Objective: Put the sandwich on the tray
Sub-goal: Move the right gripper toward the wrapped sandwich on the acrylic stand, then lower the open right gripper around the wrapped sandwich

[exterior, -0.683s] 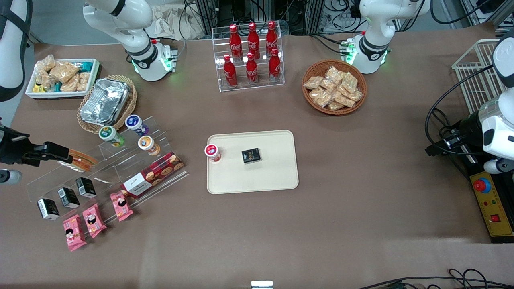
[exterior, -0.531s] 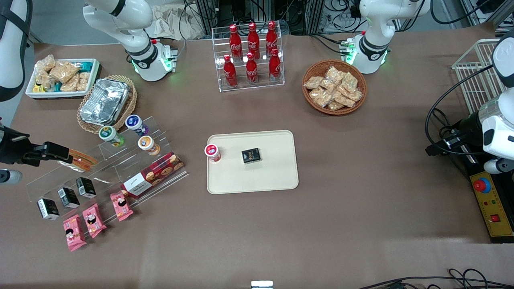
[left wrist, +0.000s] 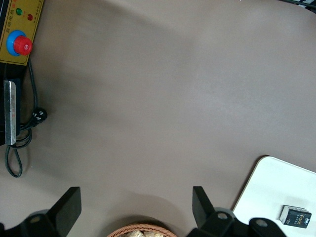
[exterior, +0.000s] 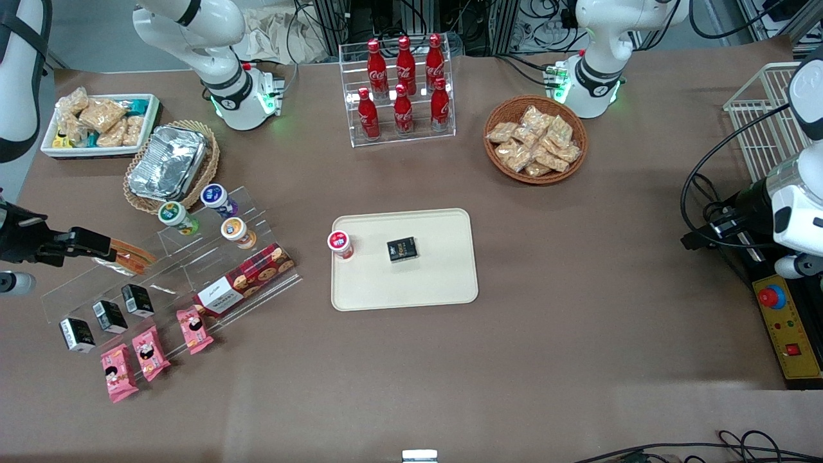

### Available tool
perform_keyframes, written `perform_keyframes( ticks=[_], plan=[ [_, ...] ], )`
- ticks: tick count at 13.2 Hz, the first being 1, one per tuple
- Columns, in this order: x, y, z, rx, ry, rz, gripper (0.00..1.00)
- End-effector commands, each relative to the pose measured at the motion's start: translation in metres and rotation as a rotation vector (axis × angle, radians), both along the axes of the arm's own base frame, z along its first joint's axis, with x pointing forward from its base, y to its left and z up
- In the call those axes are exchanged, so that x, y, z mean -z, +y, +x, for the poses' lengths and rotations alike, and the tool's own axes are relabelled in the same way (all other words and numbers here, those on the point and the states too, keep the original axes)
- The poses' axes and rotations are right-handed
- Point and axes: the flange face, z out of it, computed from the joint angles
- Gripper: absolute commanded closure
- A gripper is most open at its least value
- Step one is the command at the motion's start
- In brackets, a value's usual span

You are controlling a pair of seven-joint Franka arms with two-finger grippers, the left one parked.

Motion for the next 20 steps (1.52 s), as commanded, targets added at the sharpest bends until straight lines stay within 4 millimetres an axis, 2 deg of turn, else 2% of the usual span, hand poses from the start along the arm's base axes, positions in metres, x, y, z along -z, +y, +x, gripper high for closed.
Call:
perform_keyframes(
  ticks=[1,6,12,15,18,20],
  plan=[
    [0.0,-0.002,0.0,-0.004,-0.002,0.013,0.0],
    [0.003,-0.007,-0.024,0.0,0.024,-0.022,0.0],
    [0.014,-0.008,-0.041,0.012,0.025,-0.032,0.0],
    [0.031,-0.021,-0.073,0.042,-0.072,-0.035,0.0],
    [0.036,-0.035,-0.077,0.025,-0.066,-0.036,0.0],
    [0.049,-0.063,-0.081,-0.072,-0.054,-0.036,0.0]
  ],
)
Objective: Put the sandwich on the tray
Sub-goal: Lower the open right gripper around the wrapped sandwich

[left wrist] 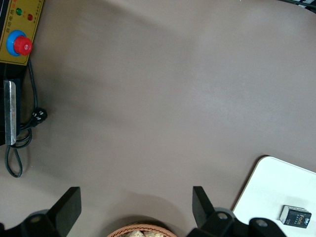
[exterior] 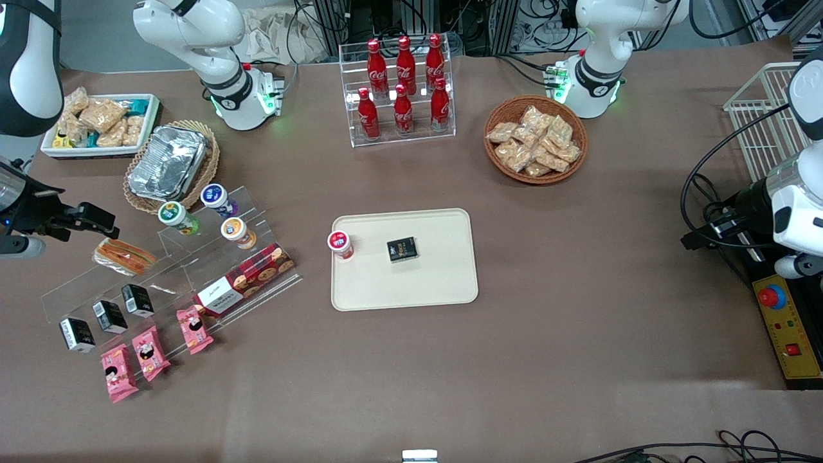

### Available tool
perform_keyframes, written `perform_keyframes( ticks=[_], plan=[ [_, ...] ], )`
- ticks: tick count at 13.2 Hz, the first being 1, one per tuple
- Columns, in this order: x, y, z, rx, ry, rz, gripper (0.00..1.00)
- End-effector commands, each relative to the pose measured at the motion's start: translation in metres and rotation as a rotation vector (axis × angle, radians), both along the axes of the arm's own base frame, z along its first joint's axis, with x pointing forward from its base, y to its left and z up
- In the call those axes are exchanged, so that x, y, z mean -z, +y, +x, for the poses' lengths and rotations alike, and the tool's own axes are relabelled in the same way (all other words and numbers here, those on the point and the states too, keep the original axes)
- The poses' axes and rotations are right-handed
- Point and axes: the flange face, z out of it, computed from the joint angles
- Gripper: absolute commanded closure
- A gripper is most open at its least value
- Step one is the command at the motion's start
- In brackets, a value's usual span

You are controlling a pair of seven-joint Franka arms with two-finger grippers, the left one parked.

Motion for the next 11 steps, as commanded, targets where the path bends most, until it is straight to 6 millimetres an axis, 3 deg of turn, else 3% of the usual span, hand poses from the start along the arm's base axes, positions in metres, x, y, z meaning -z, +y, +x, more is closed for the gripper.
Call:
perform_keyframes(
  ticks=[1,5,8,11],
  plan=[
    [0.015,-0.031,-0.01,-0.093,-0.009,-0.013,0.0],
    [0.027,-0.042,-0.008,-0.023,0.011,-0.001,0.0],
    [0.029,-0.054,-0.01,0.346,0.018,0.008,0.0],
    [0.039,-0.048,-0.006,0.569,0.044,0.007,0.0]
  ],
)
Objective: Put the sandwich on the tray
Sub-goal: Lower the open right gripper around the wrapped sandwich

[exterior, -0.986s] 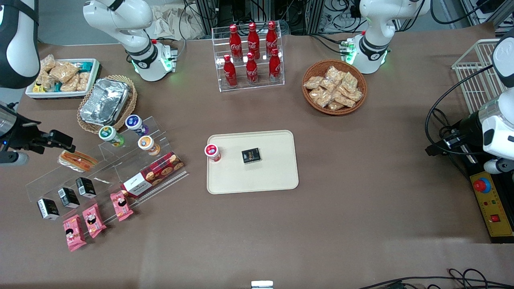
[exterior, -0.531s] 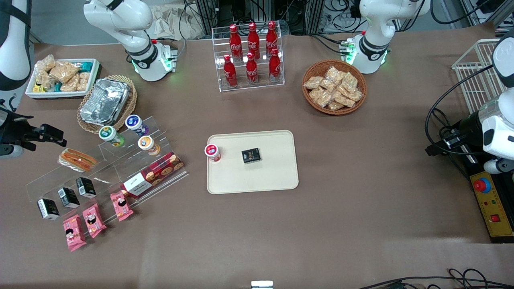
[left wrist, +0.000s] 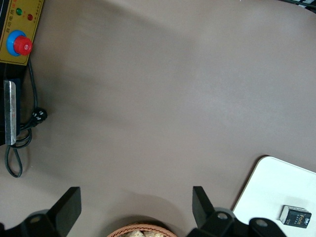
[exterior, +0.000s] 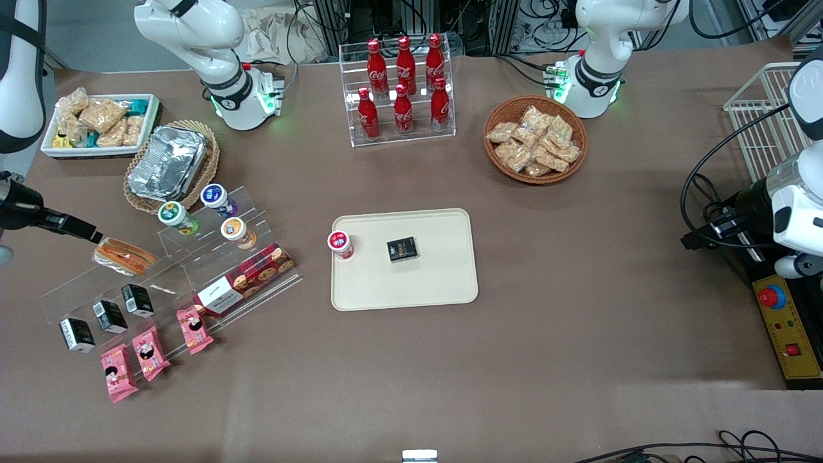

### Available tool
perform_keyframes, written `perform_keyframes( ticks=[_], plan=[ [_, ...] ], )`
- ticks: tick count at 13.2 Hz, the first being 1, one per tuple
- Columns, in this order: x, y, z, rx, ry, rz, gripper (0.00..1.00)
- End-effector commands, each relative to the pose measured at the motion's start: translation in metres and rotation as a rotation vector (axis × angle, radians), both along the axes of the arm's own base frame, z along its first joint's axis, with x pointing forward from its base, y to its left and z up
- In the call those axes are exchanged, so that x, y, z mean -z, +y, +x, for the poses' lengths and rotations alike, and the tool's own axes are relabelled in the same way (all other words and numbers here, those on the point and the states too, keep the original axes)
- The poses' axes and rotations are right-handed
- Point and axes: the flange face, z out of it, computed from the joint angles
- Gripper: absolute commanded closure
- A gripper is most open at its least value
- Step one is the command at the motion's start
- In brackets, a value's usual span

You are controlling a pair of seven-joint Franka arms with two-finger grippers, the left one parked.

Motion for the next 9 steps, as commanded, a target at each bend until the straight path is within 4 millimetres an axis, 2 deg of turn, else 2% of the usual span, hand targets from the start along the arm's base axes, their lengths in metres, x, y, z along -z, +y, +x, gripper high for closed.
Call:
perform_keyframes(
  ticks=[1,6,9],
  plan=[
    [0.018,0.004,0.006,0.279,0.033,-0.001,0.01],
    [0.037,0.006,0.01,0.641,0.093,-0.028,0.04],
    [0.038,-0.007,0.014,0.896,0.052,-0.015,0.04]
  ],
)
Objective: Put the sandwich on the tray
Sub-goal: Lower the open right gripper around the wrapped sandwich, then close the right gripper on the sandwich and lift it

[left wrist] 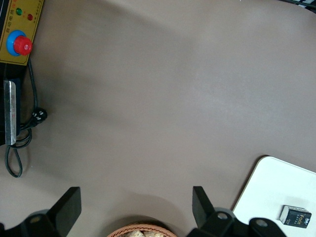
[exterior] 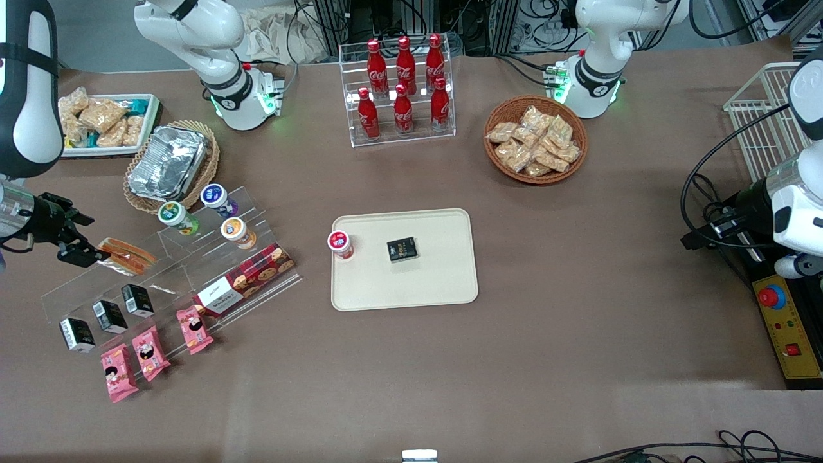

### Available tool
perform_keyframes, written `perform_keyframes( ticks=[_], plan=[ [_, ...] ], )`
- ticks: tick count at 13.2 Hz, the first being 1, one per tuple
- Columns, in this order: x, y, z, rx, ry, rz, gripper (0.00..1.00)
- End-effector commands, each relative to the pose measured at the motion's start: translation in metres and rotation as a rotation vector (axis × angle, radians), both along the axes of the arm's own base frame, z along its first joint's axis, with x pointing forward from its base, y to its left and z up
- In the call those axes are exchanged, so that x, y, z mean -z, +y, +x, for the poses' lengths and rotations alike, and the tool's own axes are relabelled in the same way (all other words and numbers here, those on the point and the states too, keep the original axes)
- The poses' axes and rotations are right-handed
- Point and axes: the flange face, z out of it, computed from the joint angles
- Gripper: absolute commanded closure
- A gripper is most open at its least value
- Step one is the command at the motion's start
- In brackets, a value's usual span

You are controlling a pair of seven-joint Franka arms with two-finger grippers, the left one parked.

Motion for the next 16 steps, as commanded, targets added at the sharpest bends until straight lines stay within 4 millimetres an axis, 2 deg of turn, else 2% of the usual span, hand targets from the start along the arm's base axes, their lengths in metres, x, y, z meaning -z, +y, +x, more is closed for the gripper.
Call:
perform_keyframes(
  ticks=[1,3,4,5,10,16],
  plan=[
    [0.0,-0.012,0.002,0.225,-0.028,-0.01,0.04],
    [0.009,-0.028,0.004,0.415,-0.037,-0.023,0.04],
    [0.018,-0.029,0.004,0.477,-0.032,-0.026,0.05],
    [0.029,-0.039,0.0,0.52,-0.02,-0.028,0.05],
    [0.064,-0.043,-0.006,0.589,0.048,-0.029,0.05],
    [0.082,-0.047,-0.014,0.656,0.076,0.015,0.07]
  ],
)
